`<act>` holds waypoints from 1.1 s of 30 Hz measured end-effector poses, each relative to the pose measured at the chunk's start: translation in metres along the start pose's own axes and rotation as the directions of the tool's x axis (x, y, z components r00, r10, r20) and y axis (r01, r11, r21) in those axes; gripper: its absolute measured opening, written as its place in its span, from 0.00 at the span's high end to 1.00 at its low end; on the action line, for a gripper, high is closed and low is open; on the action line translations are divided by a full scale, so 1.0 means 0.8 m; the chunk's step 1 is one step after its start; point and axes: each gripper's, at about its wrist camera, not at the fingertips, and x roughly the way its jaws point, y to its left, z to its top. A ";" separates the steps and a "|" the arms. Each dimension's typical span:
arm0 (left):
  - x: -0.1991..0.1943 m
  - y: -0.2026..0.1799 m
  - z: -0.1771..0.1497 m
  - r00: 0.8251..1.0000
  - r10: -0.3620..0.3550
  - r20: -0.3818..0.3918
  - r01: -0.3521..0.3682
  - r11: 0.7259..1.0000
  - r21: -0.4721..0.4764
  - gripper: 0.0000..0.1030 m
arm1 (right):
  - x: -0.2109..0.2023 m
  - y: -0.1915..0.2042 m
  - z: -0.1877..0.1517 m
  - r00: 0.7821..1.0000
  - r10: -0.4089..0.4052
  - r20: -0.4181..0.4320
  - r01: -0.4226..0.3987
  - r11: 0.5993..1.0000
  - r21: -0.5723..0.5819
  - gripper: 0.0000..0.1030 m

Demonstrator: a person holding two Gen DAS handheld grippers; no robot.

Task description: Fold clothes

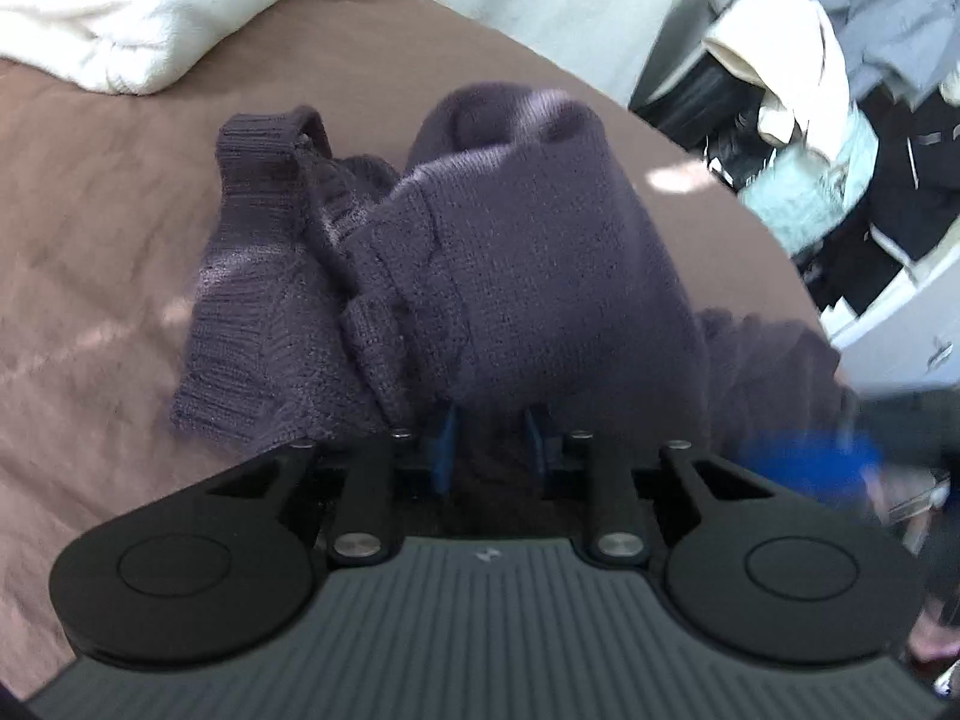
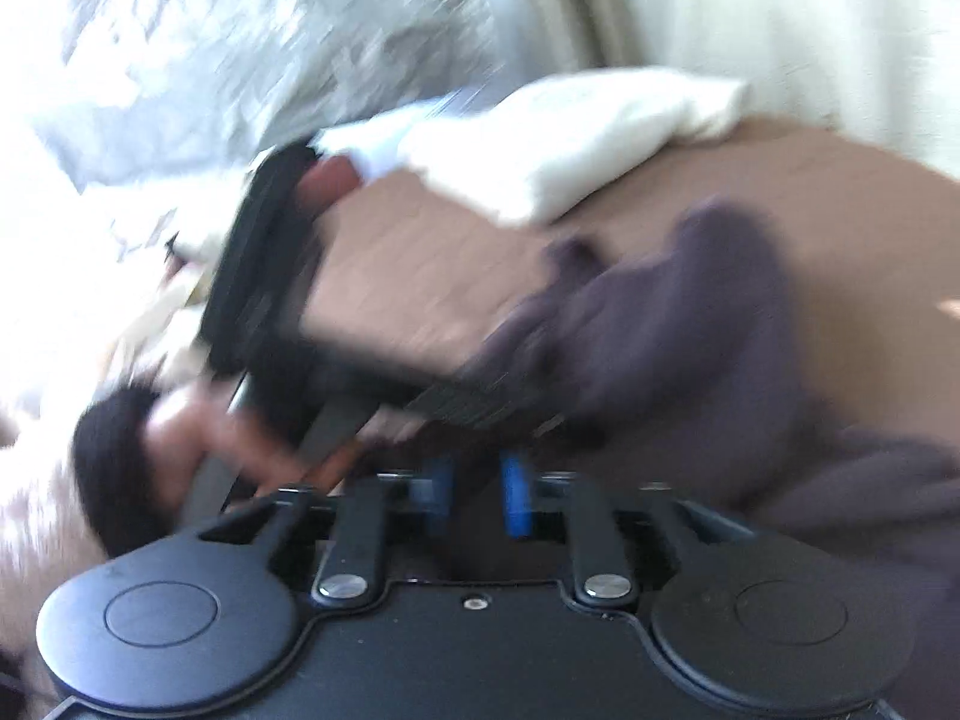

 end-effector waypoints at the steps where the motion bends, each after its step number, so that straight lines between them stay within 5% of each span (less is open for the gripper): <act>1: -0.001 -0.001 0.001 1.000 -0.003 0.005 0.003 1.000 0.002 0.85 | 0.000 -0.011 0.013 0.999 -0.028 0.030 0.027 0.999 0.032 0.61; 4: -0.002 -0.003 0.000 1.000 0.001 0.006 -0.001 1.000 0.028 1.00 | -0.007 -0.068 0.047 0.988 -0.140 0.061 0.129 0.978 0.162 0.43; 5: -0.001 -0.005 -0.001 1.000 0.000 0.001 0.000 0.999 0.038 1.00 | -0.008 -0.087 0.059 0.982 -0.176 0.068 0.158 0.966 0.206 0.31; 7: 0.000 -0.011 -0.002 1.000 -0.002 -0.007 0.003 0.997 0.075 1.00 | 0.012 -0.126 0.080 0.979 -0.191 0.073 0.163 0.944 0.288 0.25; 9: 0.000 -0.014 -0.004 1.000 -0.020 -0.017 0.022 0.995 0.094 1.00 | 0.043 -0.166 0.097 0.985 -0.152 0.078 0.112 0.920 0.376 0.15; 12: 0.003 -0.012 -0.006 0.999 -0.051 -0.014 0.052 0.992 0.115 1.00 | 0.095 -0.207 0.094 0.997 -0.001 0.072 -0.038 0.847 0.531 0.15; 13: 0.001 -0.010 -0.006 0.998 -0.061 -0.004 0.061 0.992 0.111 1.00 | 0.113 -0.218 0.090 0.996 0.060 0.073 -0.091 0.811 0.578 0.19; 14: -0.001 -0.008 -0.006 0.997 -0.071 0.006 0.070 0.992 0.107 1.00 | 0.126 -0.216 0.085 0.992 0.089 0.084 -0.122 0.796 0.593 0.48; 15: -0.004 -0.007 -0.005 0.997 -0.079 0.018 0.077 0.992 0.103 1.00 | 0.122 -0.207 0.085 0.995 0.035 0.092 -0.082 0.816 0.573 0.77; 18: -0.013 -0.005 -0.001 0.994 -0.088 0.060 0.083 0.993 0.082 1.00 | 0.085 -0.150 0.082 0.966 -0.136 0.222 0.040 0.920 0.389 0.81; 20: -0.022 -0.005 0.002 0.991 -0.098 0.093 0.092 0.994 0.062 0.99 | 0.038 -0.119 0.076 0.918 -0.198 0.345 0.117 0.963 0.242 0.83; 23: -0.040 -0.010 0.006 0.983 -0.089 0.158 0.079 0.995 0.065 0.97 | -0.055 -0.074 0.054 0.782 -0.283 0.555 0.215 0.959 0.186 0.85; 26: -0.048 -0.007 0.005 0.982 -0.095 0.162 0.089 0.995 0.041 0.97 | -0.130 -0.012 0.010 0.535 -0.499 0.682 0.473 0.845 0.248 0.84; 27: -0.047 -0.004 0.005 0.984 -0.092 0.150 0.089 0.996 0.027 0.97 | -0.144 0.003 -0.008 0.473 -0.564 0.677 0.543 0.792 0.280 0.83; 28: -0.045 -0.003 0.004 0.988 -0.080 0.134 0.079 0.997 0.013 0.97 | -0.150 0.011 -0.024 0.448 -0.608 0.656 0.588 0.753 0.297 0.83; 30: -0.042 -0.003 0.005 0.992 -0.055 0.114 0.055 0.998 -0.001 0.97 | -0.153 0.016 -0.063 0.438 -0.694 0.571 0.662 0.679 0.317 0.82; 32: -0.042 -0.005 0.006 0.994 -0.029 0.103 0.030 1.000 -0.006 0.95 | -0.152 0.002 -0.106 0.469 -0.765 0.442 0.705 0.625 0.335 0.82; 33: -0.043 -0.005 0.005 0.995 -0.023 0.102 0.025 1.000 -0.011 0.91 | -0.145 -0.010 -0.127 0.501 -0.793 0.348 0.716 0.605 0.348 0.81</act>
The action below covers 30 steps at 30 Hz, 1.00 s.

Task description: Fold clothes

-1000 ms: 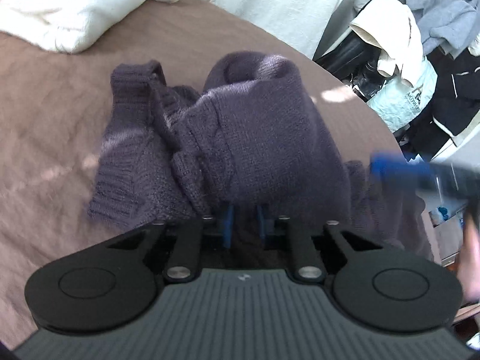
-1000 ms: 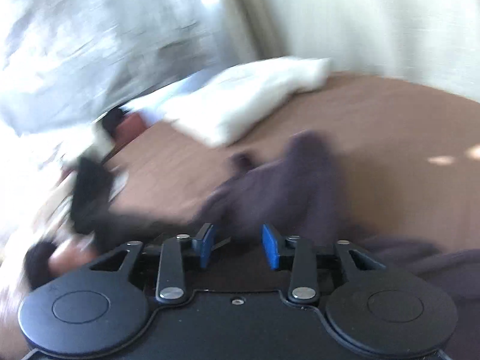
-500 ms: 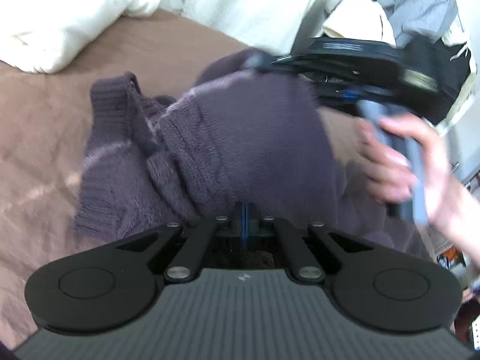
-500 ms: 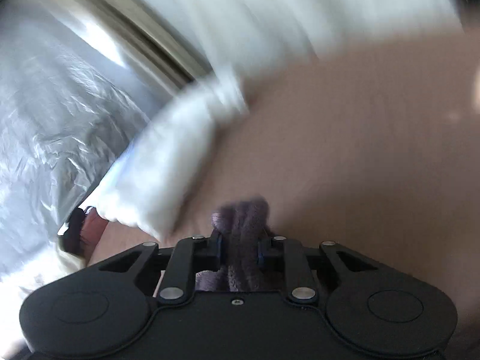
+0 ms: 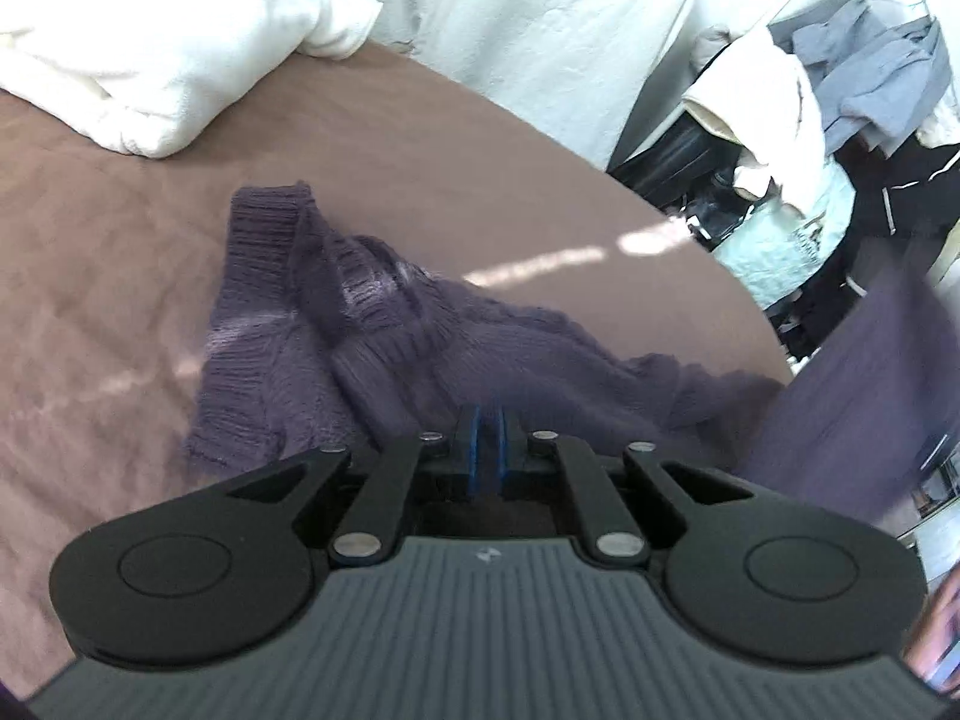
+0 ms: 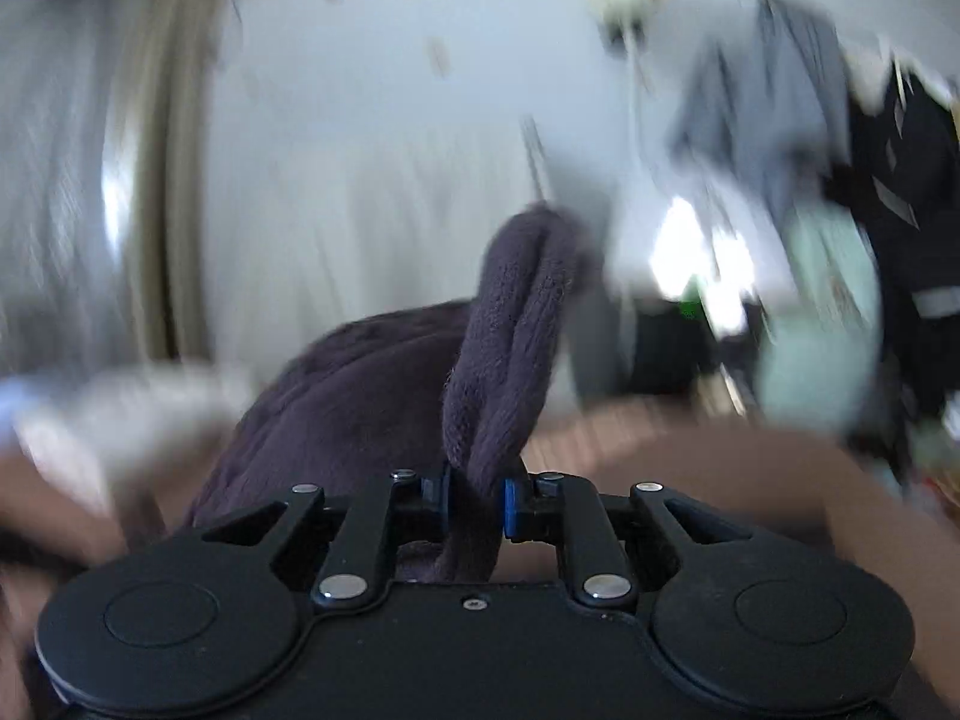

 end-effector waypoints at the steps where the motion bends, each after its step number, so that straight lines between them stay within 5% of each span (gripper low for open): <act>1: -0.002 0.000 -0.001 1.000 0.006 -0.001 -0.006 1.000 -0.004 0.86 | 0.010 -0.009 -0.022 0.993 -0.023 -0.113 0.025 1.000 0.015 0.80; 3: -0.004 0.004 -0.002 1.000 0.011 -0.013 -0.011 1.000 -0.023 0.81 | 0.037 -0.032 -0.057 0.937 -0.034 -0.349 0.062 0.996 0.069 0.75; 5: -0.004 0.011 -0.005 0.999 0.008 -0.040 -0.010 0.998 -0.055 0.81 | 0.062 -0.046 -0.078 0.849 0.009 -0.528 0.089 0.983 0.159 0.73; 7: -0.001 0.018 -0.008 0.997 0.000 -0.073 -0.007 0.996 -0.089 0.81 | 0.070 -0.071 -0.081 0.819 0.095 -0.566 0.092 0.952 0.292 0.73; 10: 0.009 0.024 -0.011 0.992 -0.026 -0.121 0.011 0.992 -0.126 0.75 | 0.063 -0.091 -0.063 0.850 0.095 -0.518 0.100 0.936 0.336 0.63; 13: 0.018 0.022 -0.018 0.984 -0.055 -0.171 0.030 0.989 -0.144 0.63 | 0.044 -0.095 -0.035 0.900 -0.005 -0.435 0.132 0.956 0.262 0.60; 15: 0.024 0.016 -0.025 0.974 -0.075 -0.214 0.040 0.986 -0.162 0.55 | 0.034 -0.118 -0.018 0.927 -0.051 -0.371 0.143 0.964 0.224 0.47; 17: 0.032 0.015 -0.031 0.954 -0.098 -0.284 0.025 0.968 -0.251 0.50 | 0.037 -0.141 -0.004 0.942 -0.040 -0.333 0.119 0.968 0.222 0.46; 21: 0.044 0.007 -0.027 0.966 -0.057 -0.251 -0.013 0.963 -0.270 0.48 | 0.075 -0.161 0.026 0.964 0.063 -0.257 0.016 0.955 0.296 0.42; 23: 0.052 0.006 -0.023 0.974 -0.043 -0.223 -0.022 0.959 -0.282 0.48 | 0.109 -0.178 0.038 0.953 0.137 -0.270 -0.033 0.933 0.359 0.29; 24: 0.057 0.008 -0.023 0.975 -0.053 -0.214 -0.015 0.952 -0.304 0.48 | 0.137 -0.188 0.037 0.927 0.221 -0.302 -0.078 0.903 0.422 0.14; 27: 0.076 0.008 -0.023 0.976 -0.072 -0.204 0.004 0.950 -0.311 0.49 | 0.221 -0.217 0.037 0.825 0.414 -0.385 -0.125 0.798 0.590 0.13; 29: 0.082 -0.002 -0.022 0.975 -0.057 -0.214 0.000 0.967 -0.256 0.66 | 0.259 -0.228 0.037 0.802 0.424 -0.420 -0.059 0.757 0.651 0.12; 30: 0.082 -0.009 -0.020 0.977 -0.045 -0.207 -0.002 0.975 -0.222 0.91 | 0.275 -0.230 0.029 0.783 0.433 -0.447 -0.017 0.733 0.679 0.12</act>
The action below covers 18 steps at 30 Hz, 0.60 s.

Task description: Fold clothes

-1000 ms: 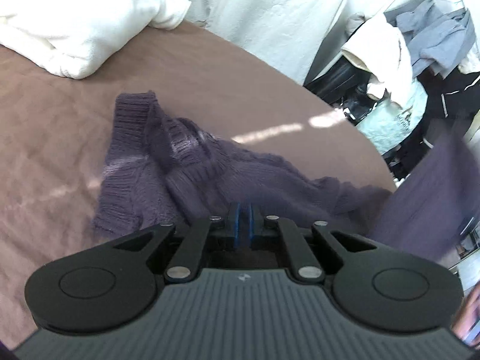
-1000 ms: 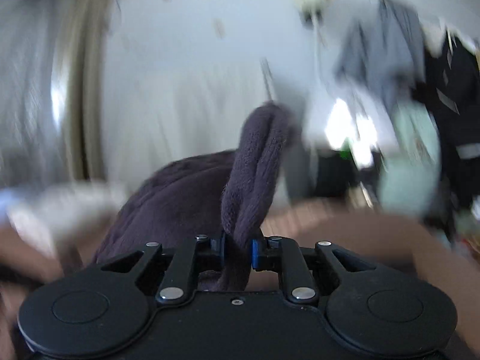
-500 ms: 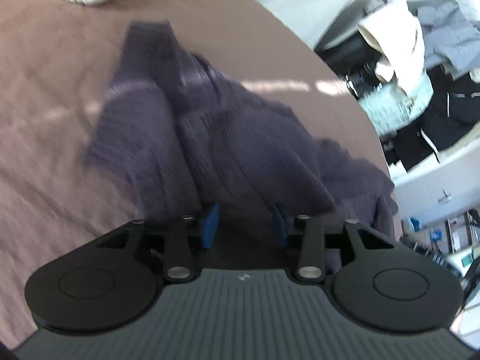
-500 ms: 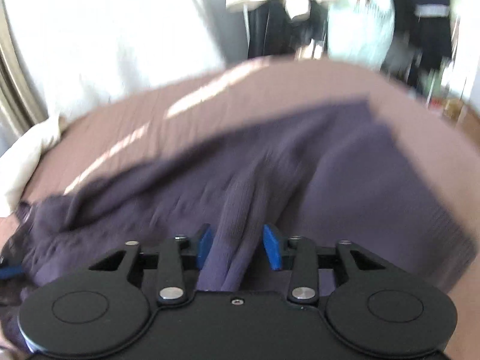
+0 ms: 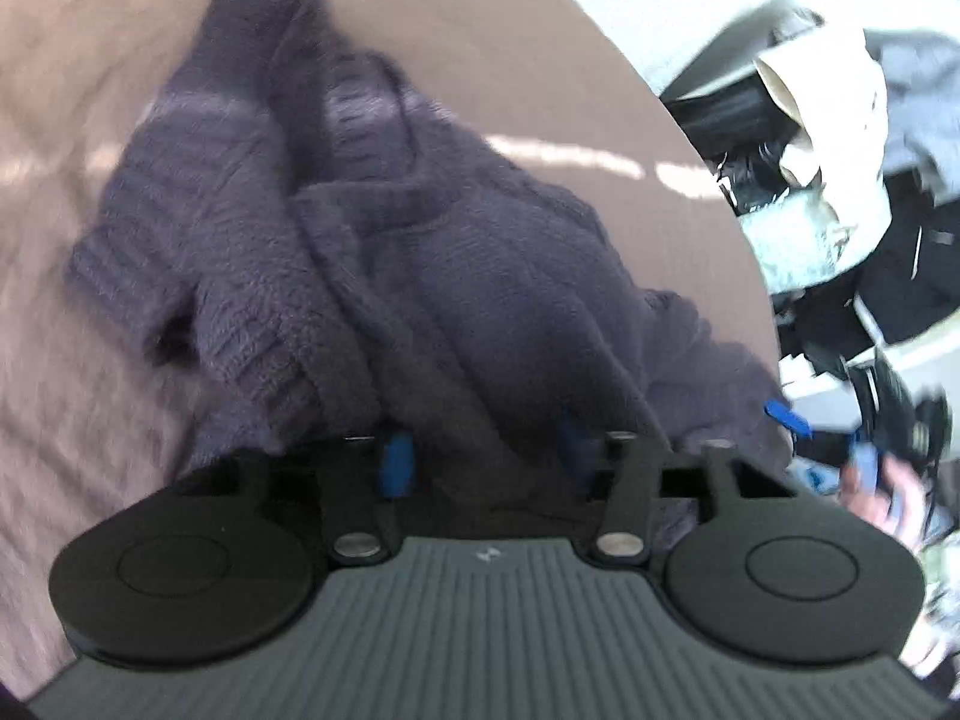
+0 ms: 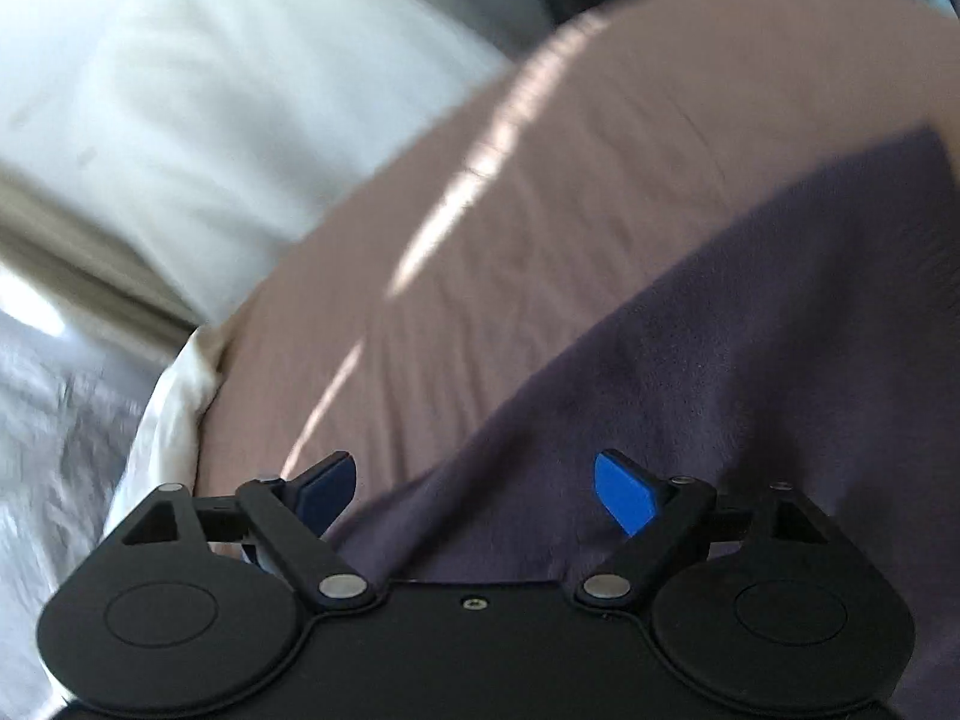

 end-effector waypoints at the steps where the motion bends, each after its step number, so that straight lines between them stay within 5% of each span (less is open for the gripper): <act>1: -0.002 -0.008 0.003 1.000 0.009 0.016 -0.009 1.000 0.028 0.91 | 0.015 -0.007 0.006 0.999 -0.011 -0.031 0.012 0.999 0.051 0.12; 5: -0.019 -0.048 0.035 0.991 0.050 0.121 -0.062 0.994 0.093 0.92 | 0.057 -0.027 0.026 0.980 -0.201 -0.004 0.201 0.980 0.006 0.21; 7: -0.023 -0.075 0.061 0.983 0.065 0.173 -0.092 0.984 0.153 0.92 | 0.053 -0.031 0.028 0.961 -0.258 0.099 0.262 0.965 -0.030 0.32; 9: -0.014 -0.100 0.095 0.973 0.087 0.214 -0.132 0.969 0.209 0.92 | 0.052 -0.030 0.033 0.958 -0.256 0.130 0.269 0.959 -0.092 0.96; 15: 0.027 -0.166 0.179 0.930 0.163 0.331 -0.282 0.892 0.354 0.93 | -0.008 0.003 0.063 0.917 -0.200 0.344 0.307 0.906 -0.292 0.98; 18: 0.058 -0.171 0.215 0.916 0.197 0.350 -0.317 0.890 0.329 0.93 | -0.030 0.000 0.096 0.914 -0.235 0.331 0.333 0.900 -0.281 0.89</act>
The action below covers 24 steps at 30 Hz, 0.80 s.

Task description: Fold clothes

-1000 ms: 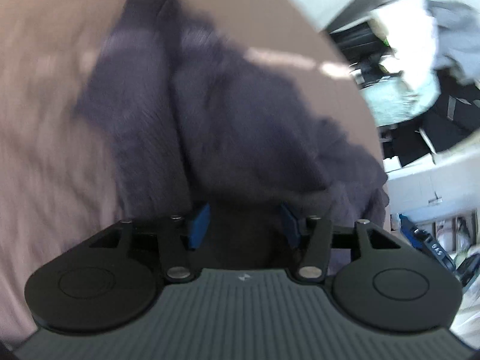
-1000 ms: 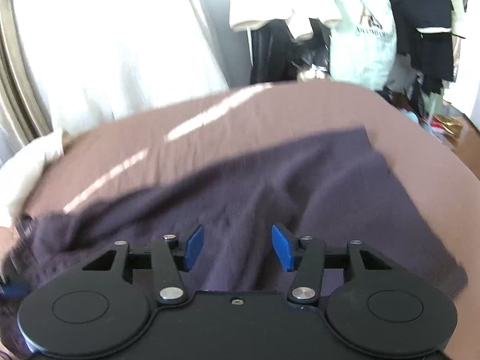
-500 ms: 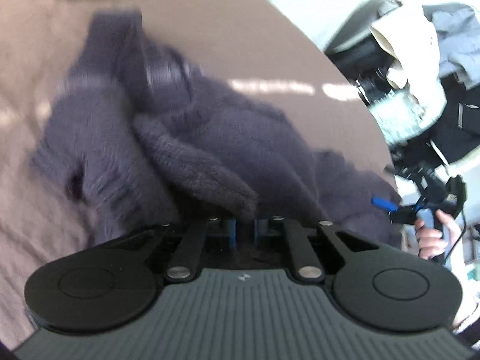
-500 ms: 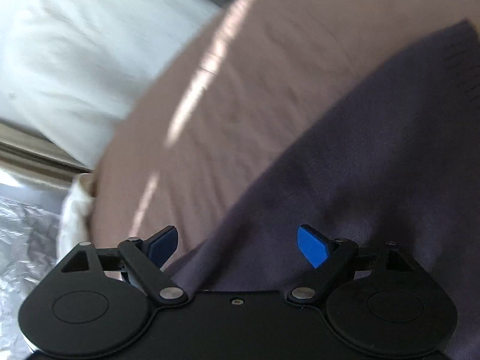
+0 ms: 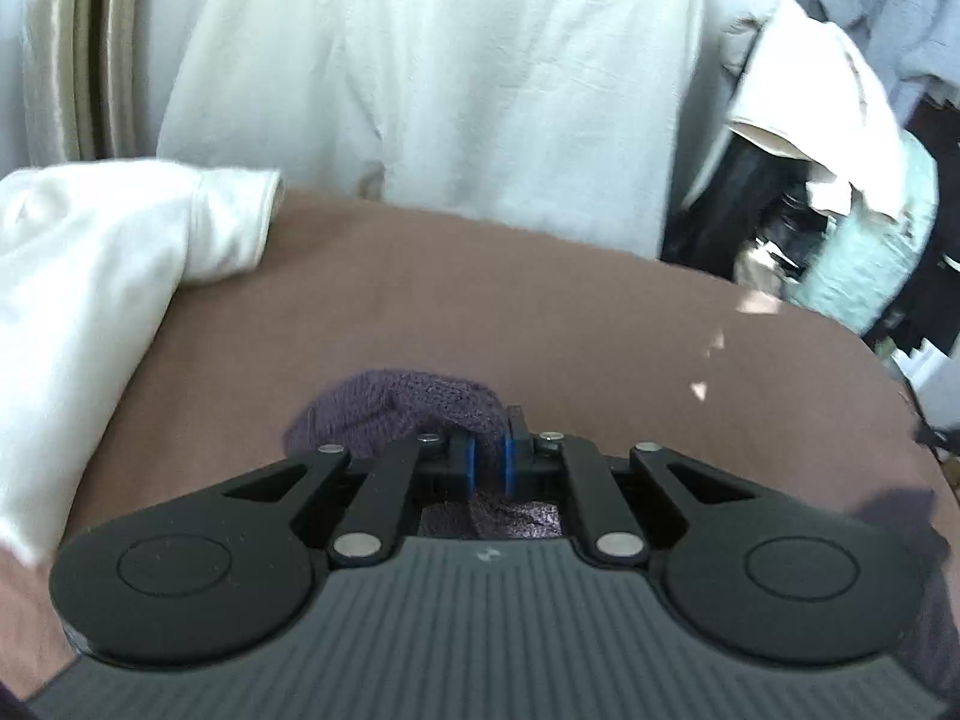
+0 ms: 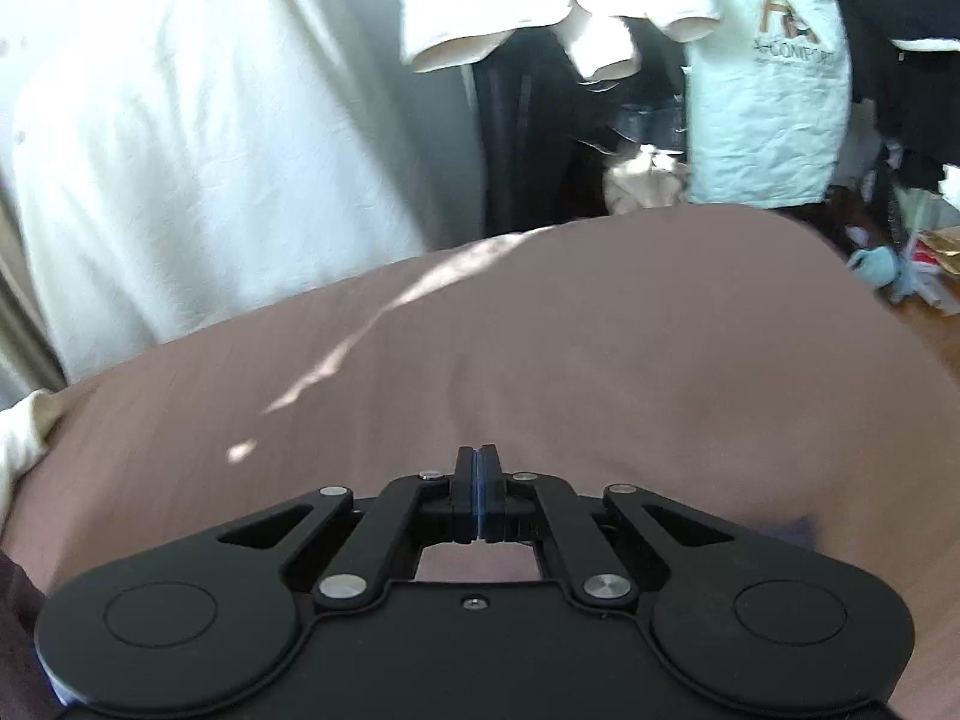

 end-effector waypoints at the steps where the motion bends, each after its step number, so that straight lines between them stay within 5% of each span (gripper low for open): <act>1: 0.015 0.003 0.007 1.000 0.008 -0.010 -0.008 1.000 -0.019 0.93 | 0.000 -0.007 0.008 1.000 -0.002 -0.022 0.002 1.000 0.006 0.87; 3: 0.046 0.016 0.009 0.998 0.020 -0.058 -0.024 0.997 -0.068 0.93 | -0.002 -0.026 0.007 0.993 0.052 -0.101 -0.048 0.998 0.037 0.61; 6: 0.082 0.039 0.000 0.992 0.027 -0.127 -0.039 0.995 -0.097 0.93 | -0.015 -0.043 -0.024 0.970 0.176 -0.171 -0.167 0.984 0.063 0.48; 9: 0.098 0.055 -0.013 0.985 0.051 -0.162 -0.060 0.997 -0.052 0.93 | -0.029 -0.055 -0.066 0.899 0.335 -0.280 -0.325 0.942 0.082 0.46; 13: 0.095 0.064 -0.023 0.986 0.022 -0.167 -0.030 0.998 -0.046 0.93 | -0.035 -0.046 -0.125 0.801 0.463 -0.381 -0.446 0.885 0.137 0.44; 16: 0.093 0.061 -0.026 0.984 0.019 -0.179 -0.025 0.999 -0.029 0.93 | -0.026 -0.017 -0.152 0.733 0.528 -0.429 -0.514 0.843 0.160 0.33; 17: 0.092 0.060 -0.026 0.983 0.021 -0.182 -0.025 0.999 -0.022 0.93 | -0.023 -0.004 -0.162 0.731 0.530 -0.430 -0.528 0.838 0.136 0.31; 19: 0.090 0.056 -0.026 0.982 0.029 -0.189 -0.030 1.000 -0.002 0.93 | -0.020 0.028 -0.184 0.786 0.464 -0.409 -0.499 0.866 0.024 0.31; 20: 0.089 0.055 -0.025 0.981 0.032 -0.193 -0.032 0.999 0.006 0.93 | -0.022 0.044 -0.195 0.817 0.414 -0.402 -0.471 0.881 -0.048 0.41; 21: 0.086 0.055 -0.023 0.980 0.031 -0.197 -0.030 1.000 0.009 0.93 | -0.024 0.062 -0.197 0.845 0.359 -0.396 -0.449 0.879 -0.162 0.81; 24: 0.074 0.063 -0.013 0.979 0.000 -0.205 -0.005 1.000 -0.027 0.93 | -0.033 0.088 -0.161 0.903 0.277 -0.327 -0.378 0.875 -0.303 0.92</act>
